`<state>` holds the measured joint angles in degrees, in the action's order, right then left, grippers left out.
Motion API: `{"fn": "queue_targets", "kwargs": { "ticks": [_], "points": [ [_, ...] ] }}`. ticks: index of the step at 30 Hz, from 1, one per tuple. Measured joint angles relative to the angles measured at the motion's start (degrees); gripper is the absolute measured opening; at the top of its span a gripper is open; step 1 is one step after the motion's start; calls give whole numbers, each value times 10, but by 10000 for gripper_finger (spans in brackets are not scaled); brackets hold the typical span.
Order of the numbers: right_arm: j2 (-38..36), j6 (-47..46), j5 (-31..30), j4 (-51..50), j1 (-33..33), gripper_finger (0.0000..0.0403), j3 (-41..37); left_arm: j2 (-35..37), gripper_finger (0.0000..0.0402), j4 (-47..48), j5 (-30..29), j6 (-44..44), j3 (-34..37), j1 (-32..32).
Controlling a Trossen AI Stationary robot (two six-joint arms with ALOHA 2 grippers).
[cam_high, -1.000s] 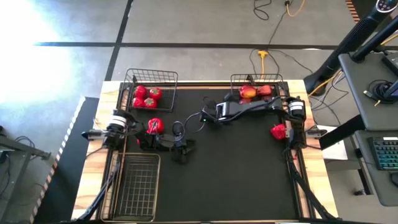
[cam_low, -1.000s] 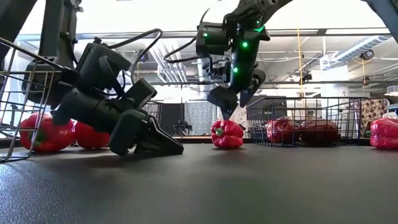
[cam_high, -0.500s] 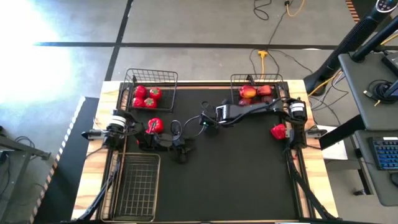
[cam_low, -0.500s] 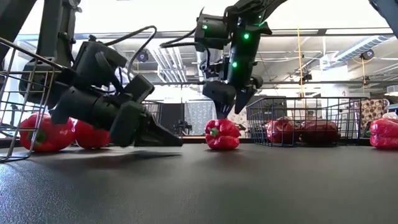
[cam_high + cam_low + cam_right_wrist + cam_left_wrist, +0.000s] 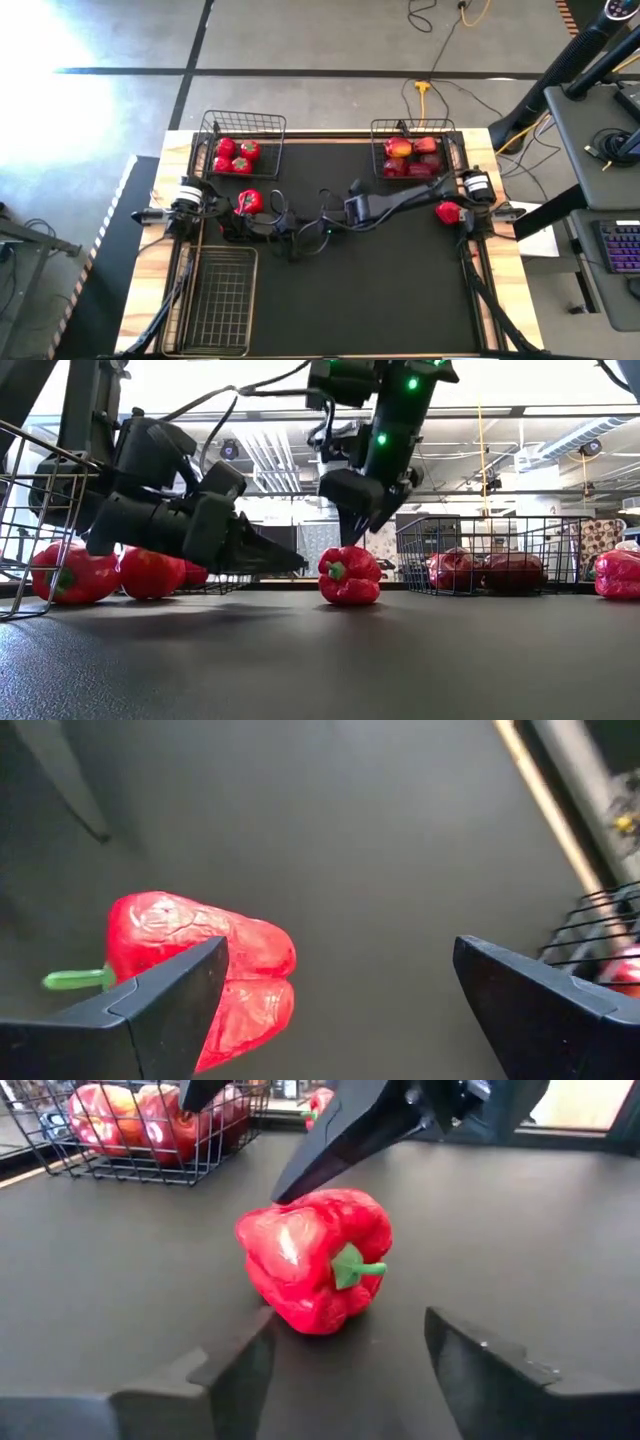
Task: Sort produce into baskets
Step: Put the bell pepper into the gold wire basket
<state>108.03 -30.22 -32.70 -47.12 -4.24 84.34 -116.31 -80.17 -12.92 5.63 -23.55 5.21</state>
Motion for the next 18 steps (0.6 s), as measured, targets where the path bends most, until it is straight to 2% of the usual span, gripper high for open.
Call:
{"fn": "queue_targets", "kwargs": {
  "ticks": [6,10,14,18],
  "points": [
    [-8,-4,-14,-57,-18,380,24,-2,306,11,4,28,-16,0],
    [-7,-60,-9,-124,-28,380,25,-17,341,24,4,29,-43,0],
    [-7,-115,28,-170,-29,380,16,-34,364,44,1,28,-73,0],
    [-7,-130,36,-151,-29,380,-1,-45,372,51,-33,27,-91,-2]
  ]
}}
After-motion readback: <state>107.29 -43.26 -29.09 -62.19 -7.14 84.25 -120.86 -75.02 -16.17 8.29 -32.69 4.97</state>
